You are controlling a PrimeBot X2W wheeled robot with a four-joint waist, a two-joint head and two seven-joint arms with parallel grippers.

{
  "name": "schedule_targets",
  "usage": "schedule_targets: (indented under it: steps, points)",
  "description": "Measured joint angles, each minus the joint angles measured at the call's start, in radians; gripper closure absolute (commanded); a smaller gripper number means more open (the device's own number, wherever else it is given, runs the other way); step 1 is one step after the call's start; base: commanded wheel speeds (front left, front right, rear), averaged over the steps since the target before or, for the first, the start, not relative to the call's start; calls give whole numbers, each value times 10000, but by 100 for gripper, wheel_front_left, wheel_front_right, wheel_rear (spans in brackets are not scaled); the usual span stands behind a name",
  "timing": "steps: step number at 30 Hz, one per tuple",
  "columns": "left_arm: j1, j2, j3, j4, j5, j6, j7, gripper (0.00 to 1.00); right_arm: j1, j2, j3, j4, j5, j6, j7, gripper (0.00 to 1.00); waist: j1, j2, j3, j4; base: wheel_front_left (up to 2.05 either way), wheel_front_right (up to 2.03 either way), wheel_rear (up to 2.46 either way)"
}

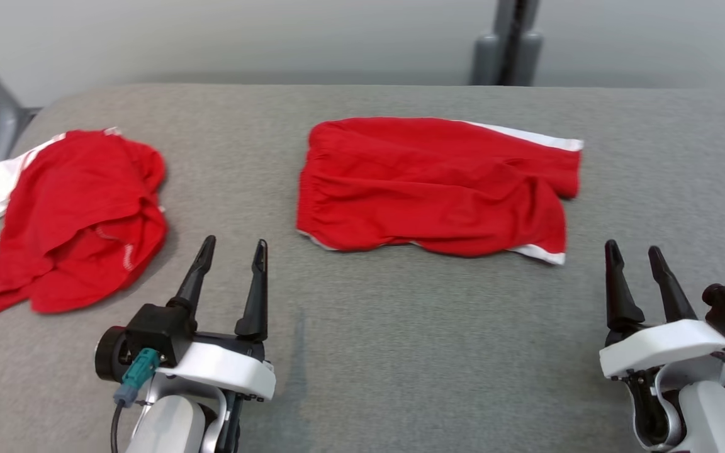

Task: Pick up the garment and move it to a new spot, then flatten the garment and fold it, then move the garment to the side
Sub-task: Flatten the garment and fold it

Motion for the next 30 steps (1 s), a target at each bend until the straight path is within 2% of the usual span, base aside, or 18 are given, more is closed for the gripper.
schedule_targets:
  steps: [3, 9, 13, 17, 18, 19, 25, 30]
  points:
    - [37, -71, -96, -96, -13, -8, -2, 0, -478, 17, -217, 1145, 675, 2, 201, 0, 0, 0, 69, 436, 0, 0, 0]
    - [19, -98, -94, -119, -13, 8, 0, 0, -1346, 19, -297, 2943, 965, 2, 309, 0, 0, 0, 270, 1121, 0, 0, 0]
    - [-38, -113, -125, -130, 33, 2, -2, 0, -1740, 13, -433, 3998, 1035, 0, 362, 0, 0, 0, 369, 1403, 0, 0, 0]
    - [-38, -117, -127, -130, 61, -36, -2, 0, -2049, -21, -422, 4541, 1185, 0, 288, 0, 0, -1, 391, 1524, 0, 0, 0]
    - [-38, -117, -123, -130, 61, -36, -2, 0, -2134, -50, -343, 4669, 1344, 0, 288, 64, 0, 0, 394, 1547, 0, 0, 0]
    - [-38, -123, -115, -132, 63, -36, -2, 0, -2209, -81, -251, 4761, 1461, -2, 282, 100, 0, 0, 397, 1556, 0, 0, 0]
    - [-28, -130, -44, -69, 123, -23, -2, 0, -2432, -31, 267, 4982, 1762, 0, -67, 100, 0, -1, 365, 1359, 0, 0, 0]
    - [91, -136, 35, 21, 163, -38, -2, 0, -2294, 17, 525, 4464, 1904, 0, -203, 100, 0, 0, 190, 890, 0, 0, 0]
